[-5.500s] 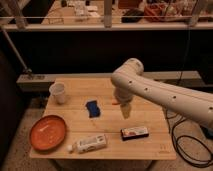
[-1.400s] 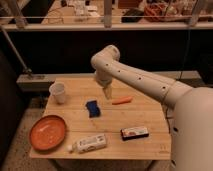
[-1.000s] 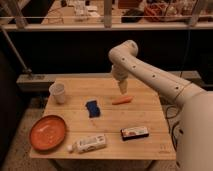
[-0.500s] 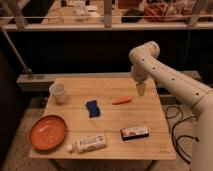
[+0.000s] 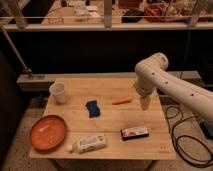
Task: Move the arm in a circular motion
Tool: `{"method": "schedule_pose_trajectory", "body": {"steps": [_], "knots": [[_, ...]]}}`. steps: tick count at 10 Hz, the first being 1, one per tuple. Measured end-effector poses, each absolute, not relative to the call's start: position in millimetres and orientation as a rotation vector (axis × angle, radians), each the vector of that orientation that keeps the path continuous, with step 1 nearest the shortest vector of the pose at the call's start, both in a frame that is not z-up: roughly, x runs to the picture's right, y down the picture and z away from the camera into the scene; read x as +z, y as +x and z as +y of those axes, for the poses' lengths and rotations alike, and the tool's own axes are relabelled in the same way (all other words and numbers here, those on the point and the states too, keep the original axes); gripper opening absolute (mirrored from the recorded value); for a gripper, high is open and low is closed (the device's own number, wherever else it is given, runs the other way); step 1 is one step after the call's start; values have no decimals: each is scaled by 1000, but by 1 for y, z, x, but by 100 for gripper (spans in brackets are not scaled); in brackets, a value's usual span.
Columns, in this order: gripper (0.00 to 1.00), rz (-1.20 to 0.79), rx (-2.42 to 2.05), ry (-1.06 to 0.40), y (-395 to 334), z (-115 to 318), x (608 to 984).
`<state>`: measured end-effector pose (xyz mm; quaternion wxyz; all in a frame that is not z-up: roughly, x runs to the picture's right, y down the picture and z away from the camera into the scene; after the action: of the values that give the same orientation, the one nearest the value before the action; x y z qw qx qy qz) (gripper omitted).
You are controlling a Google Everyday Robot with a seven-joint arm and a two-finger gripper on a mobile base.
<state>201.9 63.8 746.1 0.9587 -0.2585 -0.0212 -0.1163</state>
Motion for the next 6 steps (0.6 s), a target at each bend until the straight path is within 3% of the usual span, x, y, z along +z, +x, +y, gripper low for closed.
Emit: {"method": "schedule_pose_trajectory", "body": {"steps": [3,6], "knots": [[80,-77,-317,-554,156,101,716],[80,-146,-422,-553,81,103,718]]}}
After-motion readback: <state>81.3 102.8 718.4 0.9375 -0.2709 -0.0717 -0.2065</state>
